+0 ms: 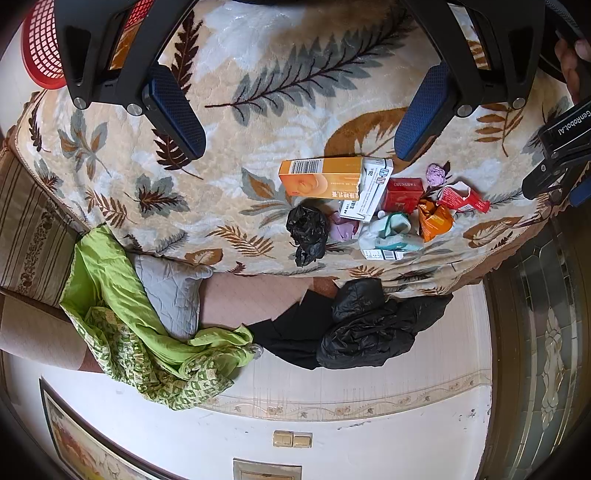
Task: Collect trash
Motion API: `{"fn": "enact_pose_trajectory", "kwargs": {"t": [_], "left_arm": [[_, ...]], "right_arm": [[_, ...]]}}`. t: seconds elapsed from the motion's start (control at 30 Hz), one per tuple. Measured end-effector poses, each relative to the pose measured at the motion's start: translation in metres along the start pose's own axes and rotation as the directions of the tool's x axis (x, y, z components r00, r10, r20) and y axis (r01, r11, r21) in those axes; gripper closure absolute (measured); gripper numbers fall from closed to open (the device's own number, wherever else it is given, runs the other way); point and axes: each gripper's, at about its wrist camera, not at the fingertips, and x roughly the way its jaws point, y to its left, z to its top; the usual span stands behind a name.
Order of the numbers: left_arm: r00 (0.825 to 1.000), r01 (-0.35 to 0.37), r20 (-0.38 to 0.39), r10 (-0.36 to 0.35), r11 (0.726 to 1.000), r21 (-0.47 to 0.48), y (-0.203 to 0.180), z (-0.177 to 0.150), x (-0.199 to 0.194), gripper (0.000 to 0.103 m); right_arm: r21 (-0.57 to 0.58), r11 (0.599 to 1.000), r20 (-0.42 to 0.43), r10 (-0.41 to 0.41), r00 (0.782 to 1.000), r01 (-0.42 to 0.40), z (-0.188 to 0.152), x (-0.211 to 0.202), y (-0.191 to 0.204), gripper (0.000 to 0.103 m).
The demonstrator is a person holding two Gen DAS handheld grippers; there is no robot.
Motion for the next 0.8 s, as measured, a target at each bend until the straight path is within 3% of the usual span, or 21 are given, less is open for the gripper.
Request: {"fn": "enact_pose_trajectory", "kwargs": {"t": [0.33,0.5,0.67,0.8], "left_arm": [[1.0,0.005,-0.006,-0.005,1.0,-0.005,0.001,0.0,0.001,0.0],[0.992,0.037,-0.11,-0.053,0.99,-0.137,0.028,-0.004,0.02,0.0],[0.972,0.065,-0.202,-0.123,0.96,-0.274,0.056,-0.004,0.046,0.0],[0.934,0.08,-0.294,-0.203,0.921,-0.382,0.069,0.0,0.082,0.004]], "right_arm": [[0.001,1.0,-0.001,0.002,1.0,-0.002,0.0,0.0,-0.001,0.0],[0.011,1.0,-0.01,0.015,1.0,-0.015,-0.004,0.002,-0.001,0.0],[0.043,0.998,-0.033,0.048,0.998,-0.046,-0.003,0.007,-0.005,0.0],[0.082,0.994,-0.052,0.081,0.995,-0.077,-0.002,0.011,-0.011,0.002]]}}
